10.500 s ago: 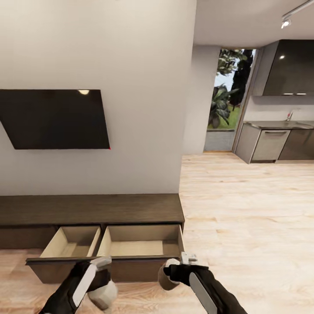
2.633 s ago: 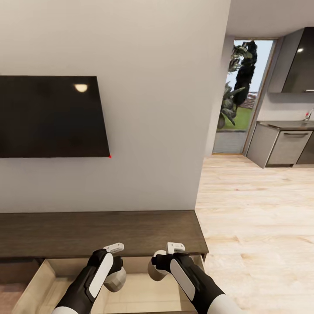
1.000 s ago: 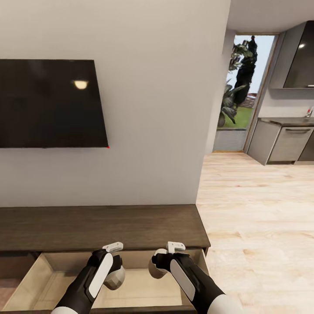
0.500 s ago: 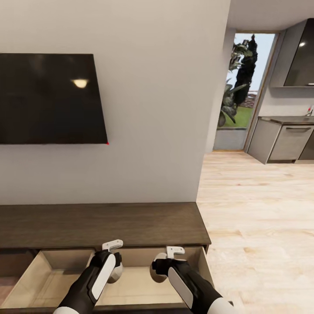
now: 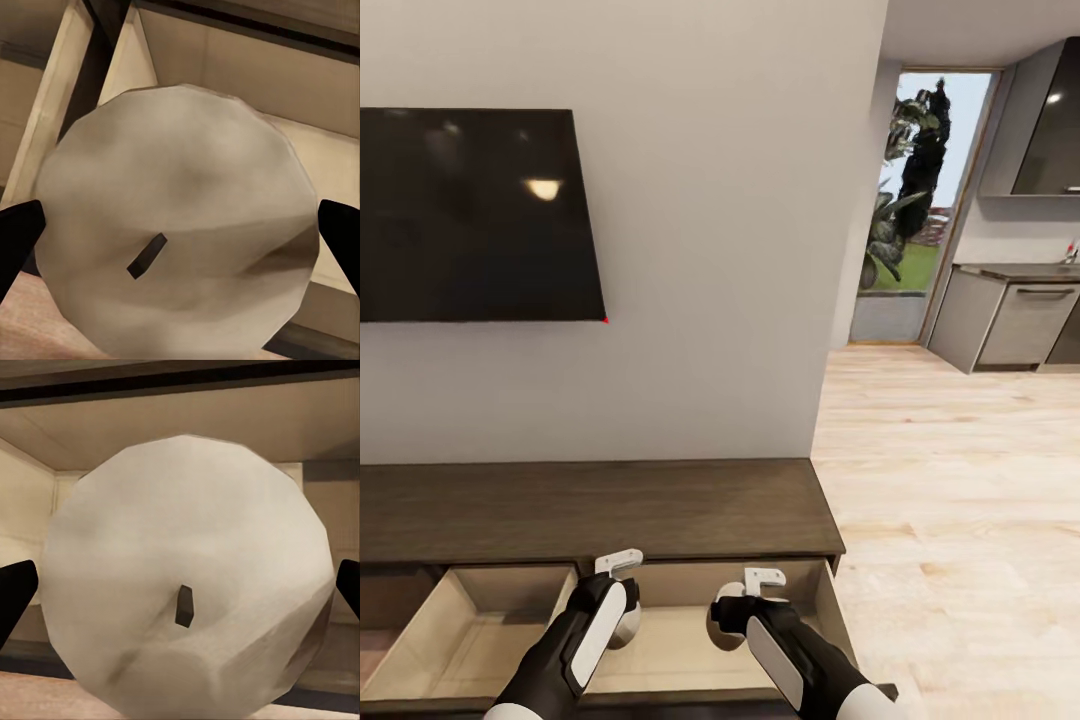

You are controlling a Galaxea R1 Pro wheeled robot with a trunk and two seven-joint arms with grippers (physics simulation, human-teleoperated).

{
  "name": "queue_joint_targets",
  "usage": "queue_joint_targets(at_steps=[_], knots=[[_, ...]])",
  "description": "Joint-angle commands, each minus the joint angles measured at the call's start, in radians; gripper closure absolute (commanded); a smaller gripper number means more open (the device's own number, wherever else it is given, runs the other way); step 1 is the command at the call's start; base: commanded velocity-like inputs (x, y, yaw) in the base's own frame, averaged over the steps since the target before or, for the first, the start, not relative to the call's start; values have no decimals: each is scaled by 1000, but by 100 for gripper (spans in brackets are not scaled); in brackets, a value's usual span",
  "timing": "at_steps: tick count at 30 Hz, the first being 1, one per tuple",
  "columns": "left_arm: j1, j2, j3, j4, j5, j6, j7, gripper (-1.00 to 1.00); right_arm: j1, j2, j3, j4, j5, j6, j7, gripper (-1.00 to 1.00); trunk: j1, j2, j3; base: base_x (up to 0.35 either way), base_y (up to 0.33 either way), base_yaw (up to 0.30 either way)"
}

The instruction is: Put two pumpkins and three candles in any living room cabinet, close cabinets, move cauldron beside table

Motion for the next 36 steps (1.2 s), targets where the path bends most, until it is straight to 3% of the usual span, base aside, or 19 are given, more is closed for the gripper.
queue_joint_targets(at_steps=[1, 36], knots=[[-1, 0, -2, -1, 10, 1, 10, 100, -1, 0, 3, -1, -7, 1, -8, 100, 4, -8, -4, 0, 0, 0], [-1, -12, -4, -1, 12, 1, 10, 100, -1, 0, 3, -1, -7, -39, -2, 100, 134, -246, -111, 0, 0, 0]])
